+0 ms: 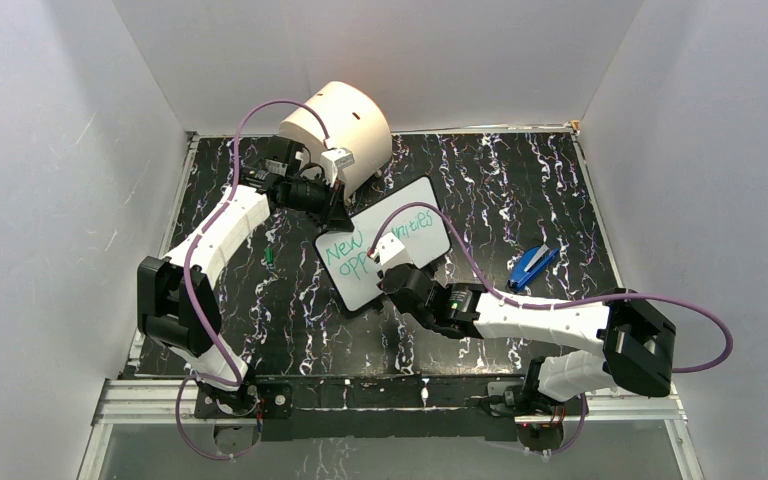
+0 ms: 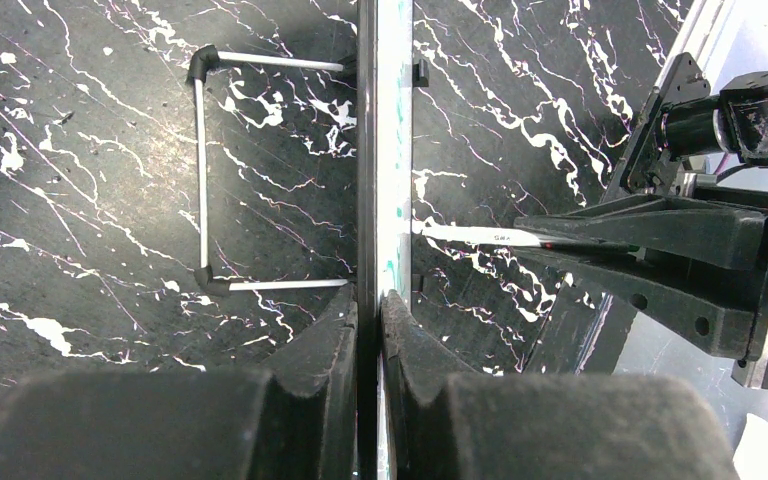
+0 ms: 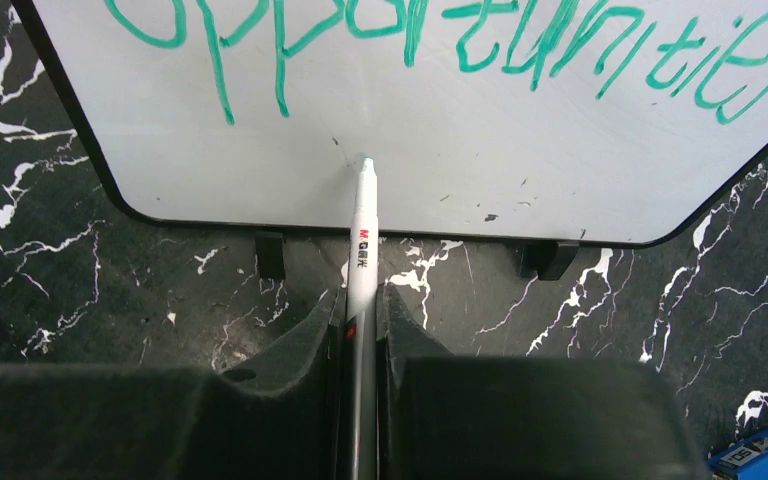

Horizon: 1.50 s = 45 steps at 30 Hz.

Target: Write a sentence on the whiteboard

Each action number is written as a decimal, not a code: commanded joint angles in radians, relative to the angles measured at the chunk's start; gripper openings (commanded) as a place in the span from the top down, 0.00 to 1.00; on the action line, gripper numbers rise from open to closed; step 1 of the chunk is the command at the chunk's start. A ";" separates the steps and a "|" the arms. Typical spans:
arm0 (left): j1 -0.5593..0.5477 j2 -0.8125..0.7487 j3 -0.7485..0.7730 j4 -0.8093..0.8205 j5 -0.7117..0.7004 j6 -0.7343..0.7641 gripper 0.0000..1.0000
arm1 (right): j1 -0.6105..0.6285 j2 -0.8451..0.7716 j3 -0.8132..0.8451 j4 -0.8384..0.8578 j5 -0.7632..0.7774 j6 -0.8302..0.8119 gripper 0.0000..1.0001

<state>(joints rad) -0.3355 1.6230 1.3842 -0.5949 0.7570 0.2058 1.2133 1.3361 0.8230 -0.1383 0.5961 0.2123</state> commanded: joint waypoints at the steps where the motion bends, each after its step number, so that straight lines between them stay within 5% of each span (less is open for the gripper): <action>1: -0.015 -0.020 -0.032 -0.050 -0.023 0.041 1.00 | 0.007 0.002 0.046 0.085 0.034 0.013 1.00; 45: -0.014 -0.019 -0.029 -0.047 -0.028 0.037 1.00 | 0.007 0.096 0.059 0.026 -0.022 0.043 1.00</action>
<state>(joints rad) -0.3355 1.6211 1.3827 -0.5907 0.7559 0.2054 1.2198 1.4132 0.8494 -0.1501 0.5793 0.2413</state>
